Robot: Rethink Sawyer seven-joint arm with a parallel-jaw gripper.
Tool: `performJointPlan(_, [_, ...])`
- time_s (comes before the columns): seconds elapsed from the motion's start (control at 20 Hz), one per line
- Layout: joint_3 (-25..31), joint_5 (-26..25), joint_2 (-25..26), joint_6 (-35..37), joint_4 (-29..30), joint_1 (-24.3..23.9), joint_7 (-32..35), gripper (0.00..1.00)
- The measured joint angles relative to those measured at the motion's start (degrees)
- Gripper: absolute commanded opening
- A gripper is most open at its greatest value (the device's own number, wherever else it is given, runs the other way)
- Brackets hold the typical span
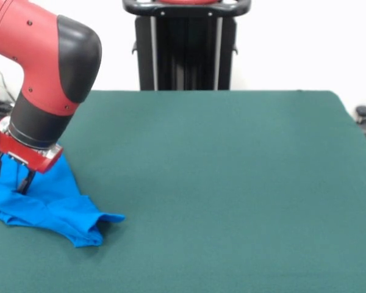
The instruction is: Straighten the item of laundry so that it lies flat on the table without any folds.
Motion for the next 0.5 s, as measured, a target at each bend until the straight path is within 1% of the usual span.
performJointPlan(0.2, [-0.1,0.0,0.3,-0.2,-0.2,0.1,0.0,1.00])
performJointPlan(0.25, [-0.1,0.0,0.4,-0.2,-0.2,0.2,0.0,0.00])
performJointPlan(0.5, [-0.5,0.0,1.5,-1.2,-1.0,0.6,0.0,0.00])
